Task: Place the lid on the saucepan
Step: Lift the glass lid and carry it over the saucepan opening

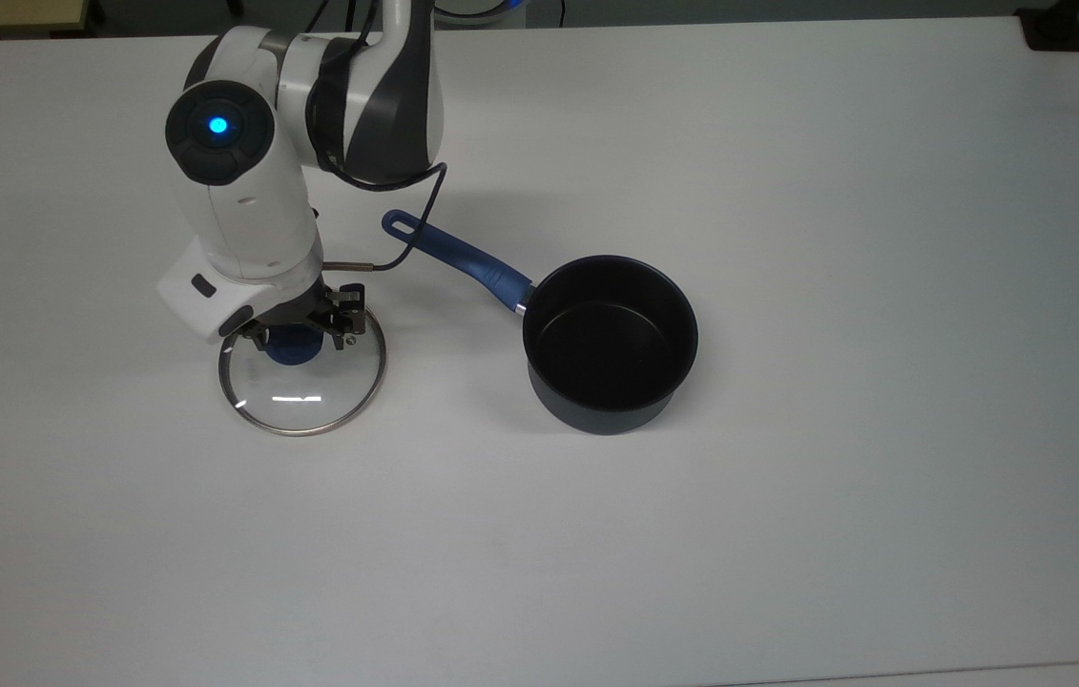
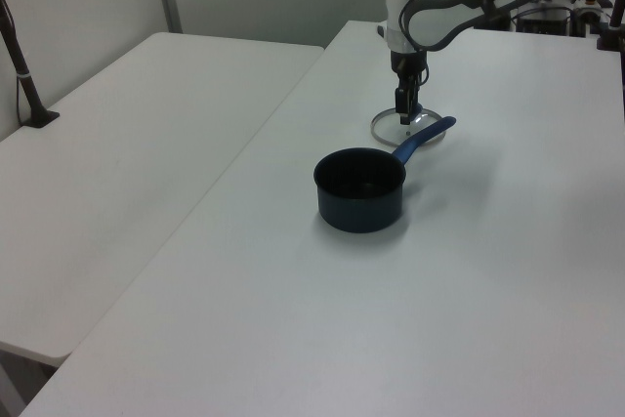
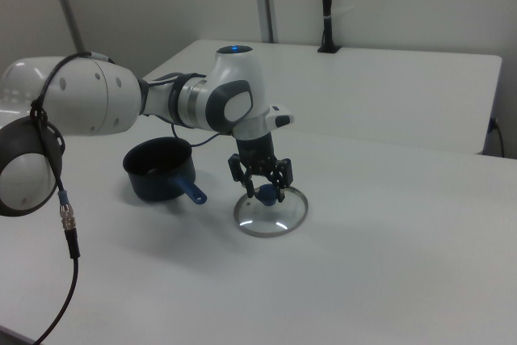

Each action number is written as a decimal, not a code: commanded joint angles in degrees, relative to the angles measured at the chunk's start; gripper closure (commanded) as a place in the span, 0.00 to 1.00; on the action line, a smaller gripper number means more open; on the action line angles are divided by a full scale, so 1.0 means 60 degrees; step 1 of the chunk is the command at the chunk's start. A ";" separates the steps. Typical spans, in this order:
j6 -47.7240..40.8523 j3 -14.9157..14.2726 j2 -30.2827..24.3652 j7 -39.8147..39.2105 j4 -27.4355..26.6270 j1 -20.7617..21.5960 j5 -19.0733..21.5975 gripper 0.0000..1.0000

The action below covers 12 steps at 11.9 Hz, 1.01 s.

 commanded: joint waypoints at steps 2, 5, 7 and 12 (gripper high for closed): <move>0.0125 -0.0105 0.0070 0.0000 0.0066 0.0188 -0.0064 0.32; 0.0111 -0.0105 0.0041 -0.0088 0.0066 0.0188 -0.0065 0.75; 0.0082 -0.0119 -0.0134 -0.0030 0.0124 0.0173 -0.0065 0.76; -0.0604 -0.0148 -0.0823 0.0541 0.0693 0.0640 0.0111 0.76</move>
